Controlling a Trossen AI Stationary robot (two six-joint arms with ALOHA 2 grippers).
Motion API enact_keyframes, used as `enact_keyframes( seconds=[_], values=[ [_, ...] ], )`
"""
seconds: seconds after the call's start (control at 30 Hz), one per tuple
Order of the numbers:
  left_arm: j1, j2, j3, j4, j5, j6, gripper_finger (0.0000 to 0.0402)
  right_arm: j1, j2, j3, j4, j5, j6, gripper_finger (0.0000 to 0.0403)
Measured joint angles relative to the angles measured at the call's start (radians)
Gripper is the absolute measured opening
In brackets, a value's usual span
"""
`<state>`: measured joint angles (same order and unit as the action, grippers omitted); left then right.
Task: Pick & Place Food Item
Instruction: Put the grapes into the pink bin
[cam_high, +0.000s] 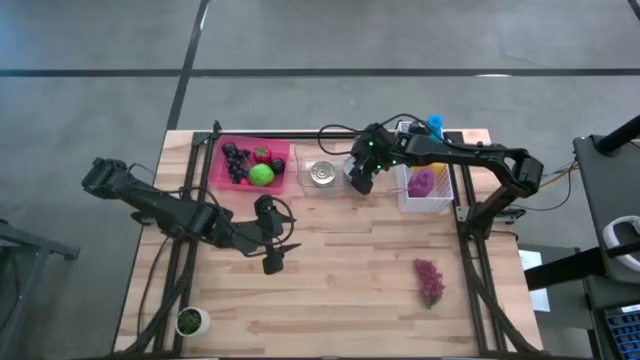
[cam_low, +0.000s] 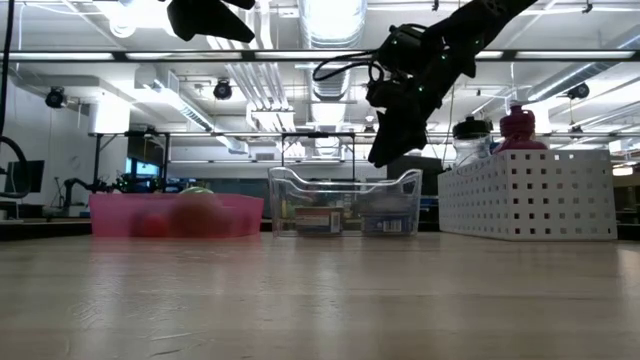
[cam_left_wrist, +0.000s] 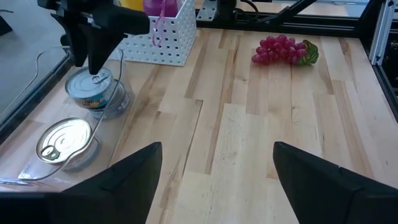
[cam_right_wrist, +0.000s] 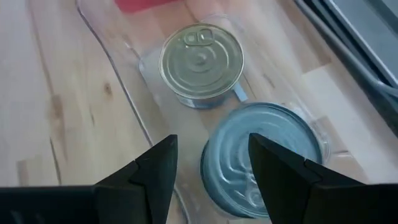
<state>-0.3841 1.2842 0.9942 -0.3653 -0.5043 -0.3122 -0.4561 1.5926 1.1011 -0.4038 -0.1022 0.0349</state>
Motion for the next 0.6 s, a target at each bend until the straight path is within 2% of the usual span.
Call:
enact_keyframes(
  seconds=[0.37,0.6],
  values=[
    [0.000,0.000,0.000,0.000,0.000,0.000,0.0323,0.000,0.000,0.000,0.002,-0.003,-0.001,0.0194],
    [0.000,0.000,0.000,0.000,0.000,0.000,0.0320,-0.011,0.054,0.000,-0.004,-0.011,0.007,0.0194]
  ],
)
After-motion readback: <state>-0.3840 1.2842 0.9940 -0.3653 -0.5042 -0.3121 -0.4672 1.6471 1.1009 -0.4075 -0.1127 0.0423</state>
